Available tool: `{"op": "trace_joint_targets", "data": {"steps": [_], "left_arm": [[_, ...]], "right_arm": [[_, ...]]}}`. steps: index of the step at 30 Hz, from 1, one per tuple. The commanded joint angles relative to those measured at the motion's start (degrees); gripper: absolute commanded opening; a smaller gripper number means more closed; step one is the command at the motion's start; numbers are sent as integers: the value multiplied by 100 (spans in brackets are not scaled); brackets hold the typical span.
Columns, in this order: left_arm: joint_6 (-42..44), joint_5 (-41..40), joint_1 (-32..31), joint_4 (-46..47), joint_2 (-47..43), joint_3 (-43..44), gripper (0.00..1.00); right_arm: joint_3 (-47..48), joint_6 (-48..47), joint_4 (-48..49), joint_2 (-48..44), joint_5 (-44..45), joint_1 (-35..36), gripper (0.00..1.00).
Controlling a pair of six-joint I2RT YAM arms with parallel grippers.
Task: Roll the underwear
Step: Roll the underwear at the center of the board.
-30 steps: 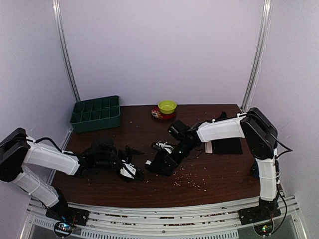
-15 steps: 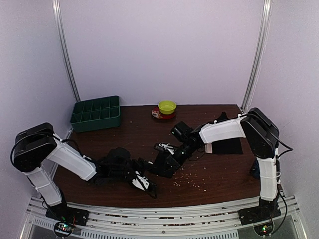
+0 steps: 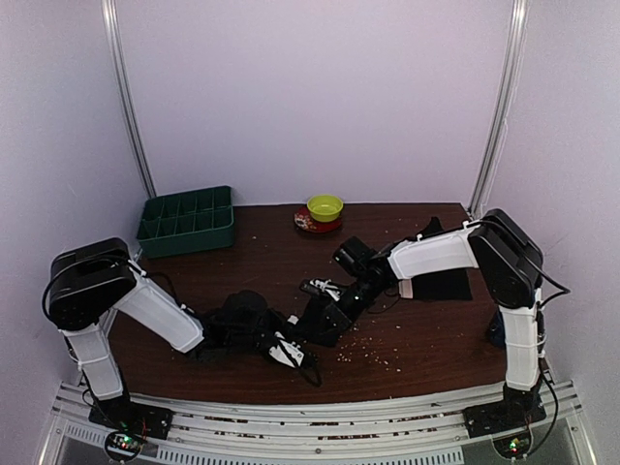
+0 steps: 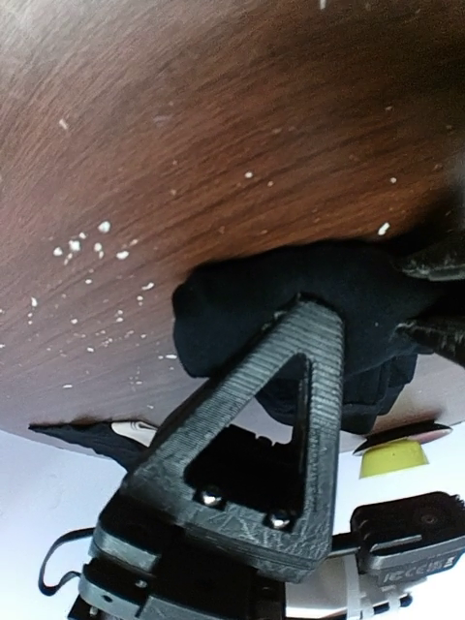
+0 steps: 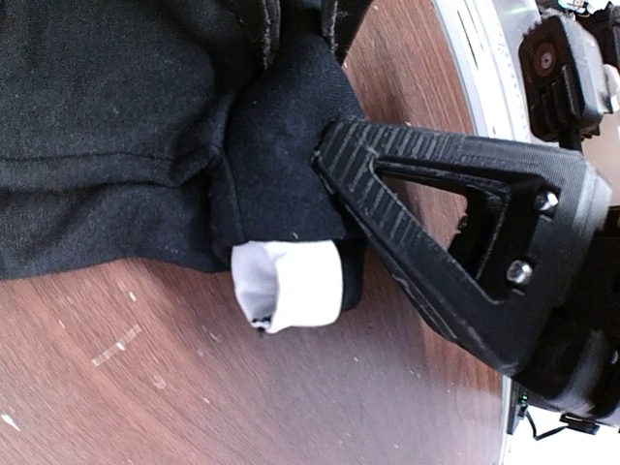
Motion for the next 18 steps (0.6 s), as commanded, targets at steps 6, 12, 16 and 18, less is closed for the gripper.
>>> {"op": "trace_joint_targets", "data": {"steps": [6, 12, 16, 18], "left_arm": [[-473, -96, -25, -1957, 186, 773, 0], [-957, 160, -25, -3236, 127, 1222, 0], [-1251, 360, -25, -3921, 137, 1540, 0], [-1391, 441, -21, -4319, 155, 1707, 0]], "right_arm": [[-265, -23, -464, -404, 760, -65, 18], [-799, 347, 294, -1472, 1370, -70, 54], [-1354, 678, 901, -2370, 1992, -67, 61], [-1680, 810, 1148, -2838, 2407, -43, 62]]}}
